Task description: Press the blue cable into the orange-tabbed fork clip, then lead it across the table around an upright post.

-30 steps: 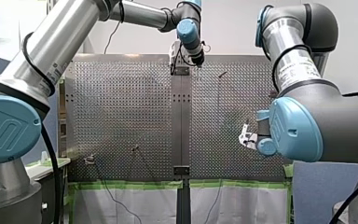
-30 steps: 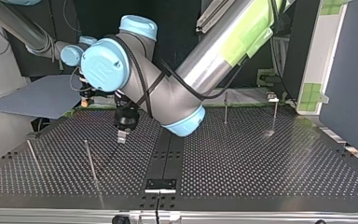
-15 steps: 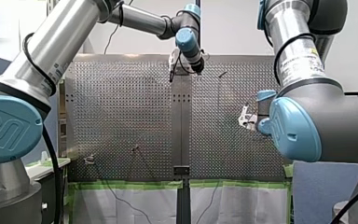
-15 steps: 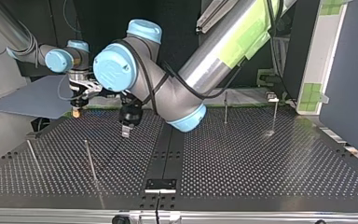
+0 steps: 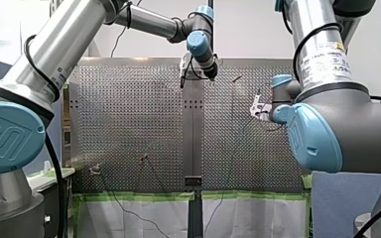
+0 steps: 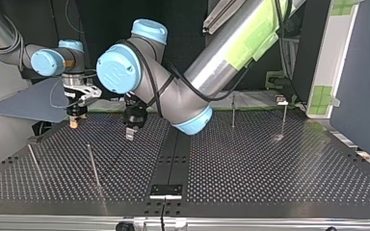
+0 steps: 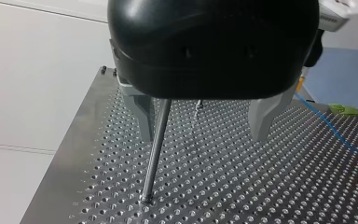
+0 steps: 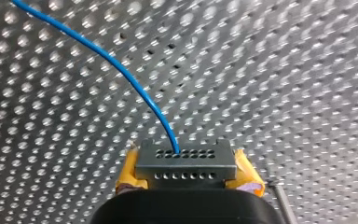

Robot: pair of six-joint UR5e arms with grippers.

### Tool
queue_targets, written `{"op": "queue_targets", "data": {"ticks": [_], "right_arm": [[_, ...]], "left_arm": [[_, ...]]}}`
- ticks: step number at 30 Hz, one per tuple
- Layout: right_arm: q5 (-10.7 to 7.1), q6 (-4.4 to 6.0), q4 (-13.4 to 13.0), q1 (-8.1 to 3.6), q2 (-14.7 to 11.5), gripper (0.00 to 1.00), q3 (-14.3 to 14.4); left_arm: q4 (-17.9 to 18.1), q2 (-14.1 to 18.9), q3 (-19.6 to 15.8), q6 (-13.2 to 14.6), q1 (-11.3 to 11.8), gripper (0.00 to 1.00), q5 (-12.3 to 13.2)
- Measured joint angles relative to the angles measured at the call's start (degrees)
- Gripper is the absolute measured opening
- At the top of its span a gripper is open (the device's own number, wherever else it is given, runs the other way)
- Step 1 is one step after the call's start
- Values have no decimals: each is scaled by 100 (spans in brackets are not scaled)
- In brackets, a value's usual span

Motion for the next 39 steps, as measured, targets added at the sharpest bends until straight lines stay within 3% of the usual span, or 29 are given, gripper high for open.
{"op": "queue_targets", "data": {"ticks": [6,10,14,19,27,39], "right_arm": [[-9,80,326,15,-326,0,4],[75,108,557,27,-558,0,29],[247,19,790,43,-791,0,46],[332,-95,1065,93,-1120,0,55],[343,-90,1144,153,-1343,0,51],[325,-66,1160,244,-1488,0,45]], "left_arm": [[-12,-2,0,-11,-3,100,-3],[-21,0,0,-29,-6,100,-6],[-33,0,-5,-47,-24,100,-7],[-39,-1,-67,-105,-44,100,-1],[-40,-3,-219,-351,-82,100,59],[147,-8,-523,-1024,-151,100,695]]}}
